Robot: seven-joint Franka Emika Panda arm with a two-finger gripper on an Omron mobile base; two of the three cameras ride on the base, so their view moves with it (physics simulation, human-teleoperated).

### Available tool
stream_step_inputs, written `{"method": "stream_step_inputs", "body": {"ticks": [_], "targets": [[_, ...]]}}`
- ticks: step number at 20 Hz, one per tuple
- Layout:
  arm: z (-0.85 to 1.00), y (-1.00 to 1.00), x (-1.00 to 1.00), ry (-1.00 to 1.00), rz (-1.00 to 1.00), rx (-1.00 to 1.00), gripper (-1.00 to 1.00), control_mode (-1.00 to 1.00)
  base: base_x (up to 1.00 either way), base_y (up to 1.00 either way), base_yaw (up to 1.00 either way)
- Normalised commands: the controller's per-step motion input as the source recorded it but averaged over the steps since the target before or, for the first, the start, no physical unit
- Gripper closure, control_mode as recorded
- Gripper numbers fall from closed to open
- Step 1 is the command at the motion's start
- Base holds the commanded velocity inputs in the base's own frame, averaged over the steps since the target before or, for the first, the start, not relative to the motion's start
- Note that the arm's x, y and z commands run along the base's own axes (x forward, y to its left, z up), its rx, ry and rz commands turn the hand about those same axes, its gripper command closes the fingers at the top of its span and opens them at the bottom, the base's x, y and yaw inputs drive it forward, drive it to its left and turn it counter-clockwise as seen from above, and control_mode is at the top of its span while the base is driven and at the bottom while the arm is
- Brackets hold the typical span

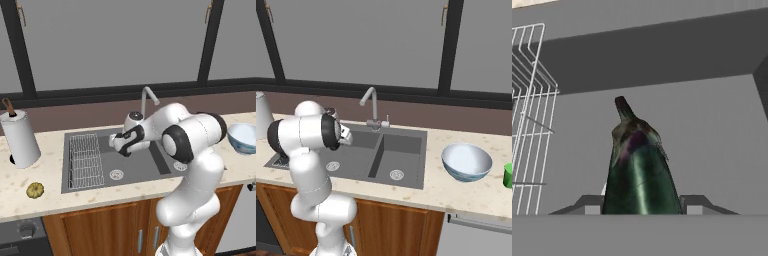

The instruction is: Remove the squash and eggplant from the sink. Then move the bowl and cup from the counter to the sink for washing.

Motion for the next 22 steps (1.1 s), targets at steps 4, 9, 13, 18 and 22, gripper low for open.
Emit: {"method": "stream_step_inputs", "body": {"ticks": [4, 9, 13, 18, 22], "targets": [[0.32, 0.0, -0.2, -0.06, 0.0, -0.03, 1.0, -1.0, 0.0, 0.0, 0.0], [0.3, 0.03, -0.2, -0.03, 0.0, -0.07, 1.0, -1.0, 0.0, 0.0, 0.0], [0.28, 0.02, -0.22, -0.05, 0.0, -0.03, 1.0, -1.0, 0.0, 0.0, 0.0], [0.32, 0.05, -0.18, -0.05, 0.0, -0.07, 1.0, -1.0, 0.0, 0.0, 0.0], [0.32, 0.02, -0.2, 0.0, 0.0, -0.02, 1.0, -1.0, 0.0, 0.0, 0.0]]}}
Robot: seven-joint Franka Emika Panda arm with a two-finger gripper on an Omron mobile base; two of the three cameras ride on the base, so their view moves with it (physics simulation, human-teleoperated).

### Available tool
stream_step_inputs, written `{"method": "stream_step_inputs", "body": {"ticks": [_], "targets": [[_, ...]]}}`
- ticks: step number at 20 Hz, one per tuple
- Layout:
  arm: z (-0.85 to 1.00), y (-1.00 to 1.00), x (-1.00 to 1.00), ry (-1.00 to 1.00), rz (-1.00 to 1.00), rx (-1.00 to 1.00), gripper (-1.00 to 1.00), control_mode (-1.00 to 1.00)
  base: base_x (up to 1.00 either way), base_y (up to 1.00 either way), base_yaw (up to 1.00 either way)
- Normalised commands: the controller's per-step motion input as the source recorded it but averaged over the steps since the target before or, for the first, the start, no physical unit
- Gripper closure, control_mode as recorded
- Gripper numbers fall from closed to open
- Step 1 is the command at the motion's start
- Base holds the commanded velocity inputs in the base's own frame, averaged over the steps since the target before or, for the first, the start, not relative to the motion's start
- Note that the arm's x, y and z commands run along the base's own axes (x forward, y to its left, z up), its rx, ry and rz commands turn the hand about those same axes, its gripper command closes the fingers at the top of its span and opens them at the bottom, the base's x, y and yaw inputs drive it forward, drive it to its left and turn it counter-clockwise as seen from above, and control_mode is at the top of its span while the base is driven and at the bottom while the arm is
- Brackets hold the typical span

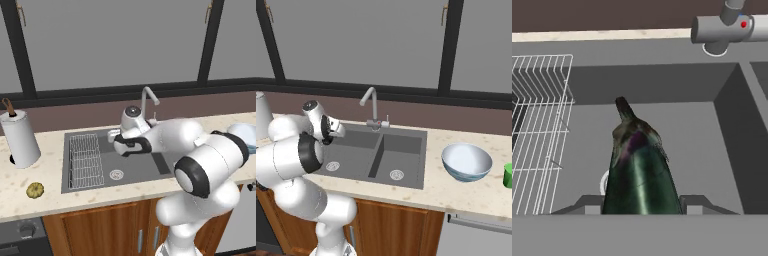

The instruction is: Remove the squash and eggplant from the sink. Then move the bowl and cup from the counter to the sink for washing.

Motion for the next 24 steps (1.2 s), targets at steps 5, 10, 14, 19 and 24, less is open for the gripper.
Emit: {"method": "stream_step_inputs", "body": {"ticks": [5, 10, 14, 19, 24], "targets": [[0.3, 0.12, -0.17, 0.0, 0.0, 0.03, 1.0, -1.0, 0.0, 0.0, 0.0], [0.28, 0.16, -0.19, 0.0, 0.0, 0.03, 1.0, -1.0, 0.0, 0.0, 0.0], [0.25, 0.19, -0.2, 0.0, 0.0, 0.02, 1.0, -1.0, 0.0, 0.0, 0.0], [0.22, 0.26, -0.2, 0.0, 0.0, 0.0, 1.0, -1.0, 0.0, 0.0, 0.0], [0.18, 0.27, -0.21, 0.02, 0.0, 0.02, 1.0, -1.0, 0.0, 0.0, 0.0]]}}
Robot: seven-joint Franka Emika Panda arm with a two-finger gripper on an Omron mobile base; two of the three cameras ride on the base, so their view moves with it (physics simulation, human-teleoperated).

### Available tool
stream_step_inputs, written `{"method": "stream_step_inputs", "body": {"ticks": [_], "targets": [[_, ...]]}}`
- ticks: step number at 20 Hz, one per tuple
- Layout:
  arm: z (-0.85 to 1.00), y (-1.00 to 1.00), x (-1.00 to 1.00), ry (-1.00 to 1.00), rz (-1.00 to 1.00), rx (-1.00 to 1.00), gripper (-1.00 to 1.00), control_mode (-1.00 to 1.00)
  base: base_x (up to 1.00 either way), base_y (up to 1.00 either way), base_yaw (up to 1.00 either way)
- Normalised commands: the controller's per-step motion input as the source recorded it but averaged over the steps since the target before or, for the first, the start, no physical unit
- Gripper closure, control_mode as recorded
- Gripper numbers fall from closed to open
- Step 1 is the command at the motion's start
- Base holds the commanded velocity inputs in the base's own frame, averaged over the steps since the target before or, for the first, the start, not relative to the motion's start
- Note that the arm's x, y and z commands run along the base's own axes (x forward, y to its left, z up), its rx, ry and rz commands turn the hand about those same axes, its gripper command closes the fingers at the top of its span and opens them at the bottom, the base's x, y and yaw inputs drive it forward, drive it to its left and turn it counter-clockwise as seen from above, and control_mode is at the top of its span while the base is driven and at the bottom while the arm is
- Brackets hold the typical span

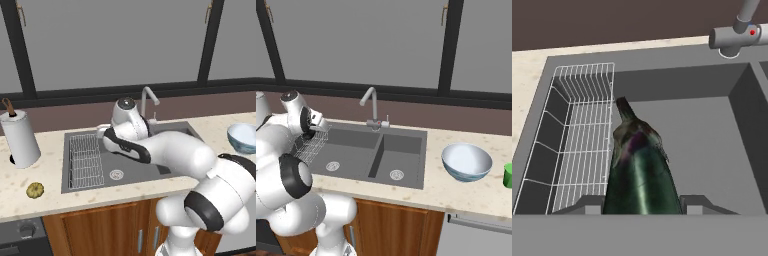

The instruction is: Remove the squash and eggplant from the sink. Then move the bowl and cup from the counter to the sink for washing.

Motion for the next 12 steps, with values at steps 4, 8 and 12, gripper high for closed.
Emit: {"method": "stream_step_inputs", "body": {"ticks": [4, 8, 12], "targets": [[0.12, 0.35, -0.16, 0.02, 0.0, 0.03, 1.0, -1.0, 0.0, 0.0, 0.0], [0.08, 0.38, -0.11, 0.02, 0.0, 0.03, 1.0, -1.0, 0.0, 0.0, 0.0], [0.05, 0.39, -0.08, 0.02, 0.0, 0.02, 1.0, -1.0, 0.0, 0.0, 0.0]]}}
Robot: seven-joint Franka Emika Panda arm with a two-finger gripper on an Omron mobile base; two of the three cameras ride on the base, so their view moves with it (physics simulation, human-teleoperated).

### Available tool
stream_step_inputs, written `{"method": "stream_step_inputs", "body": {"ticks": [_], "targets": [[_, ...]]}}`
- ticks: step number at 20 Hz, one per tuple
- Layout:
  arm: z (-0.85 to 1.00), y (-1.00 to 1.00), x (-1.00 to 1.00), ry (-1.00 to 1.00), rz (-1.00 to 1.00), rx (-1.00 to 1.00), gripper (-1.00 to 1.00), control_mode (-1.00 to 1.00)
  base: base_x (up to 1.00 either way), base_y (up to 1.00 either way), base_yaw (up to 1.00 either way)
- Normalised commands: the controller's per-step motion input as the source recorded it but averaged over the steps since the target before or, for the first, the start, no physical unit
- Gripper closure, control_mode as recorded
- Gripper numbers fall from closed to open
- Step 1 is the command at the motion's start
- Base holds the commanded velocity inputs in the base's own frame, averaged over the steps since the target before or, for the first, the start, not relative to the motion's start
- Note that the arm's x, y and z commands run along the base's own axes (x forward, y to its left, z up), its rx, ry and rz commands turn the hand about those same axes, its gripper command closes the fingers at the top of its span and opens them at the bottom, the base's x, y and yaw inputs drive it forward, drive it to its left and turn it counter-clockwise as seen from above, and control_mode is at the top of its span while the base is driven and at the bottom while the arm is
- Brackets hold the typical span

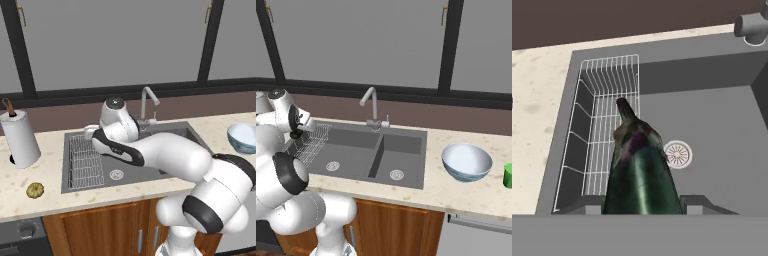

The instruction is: Remove the squash and eggplant from the sink. Then move the bowl and cup from the counter to the sink for washing.

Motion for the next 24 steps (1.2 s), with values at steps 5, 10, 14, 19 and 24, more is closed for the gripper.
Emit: {"method": "stream_step_inputs", "body": {"ticks": [5, 10, 14, 19, 24], "targets": [[0.02, 0.36, -0.04, 0.05, 0.0, 0.03, 1.0, -1.0, 0.0, 0.0, 0.0], [0.0, 0.35, -0.03, 0.06, 0.01, 0.05, 1.0, -1.0, 0.0, 0.0, 0.0], [0.0, 0.32, -0.06, 0.04, 0.02, 0.06, 1.0, -1.0, 0.0, 0.0, 0.0], [0.0, 0.33, -0.11, 0.02, 0.03, 0.06, 1.0, -1.0, 0.0, 0.0, 0.0], [-0.01, 0.39, -0.05, 0.01, 0.0, 0.02, 1.0, -1.0, 0.0, 0.0, 0.0]]}}
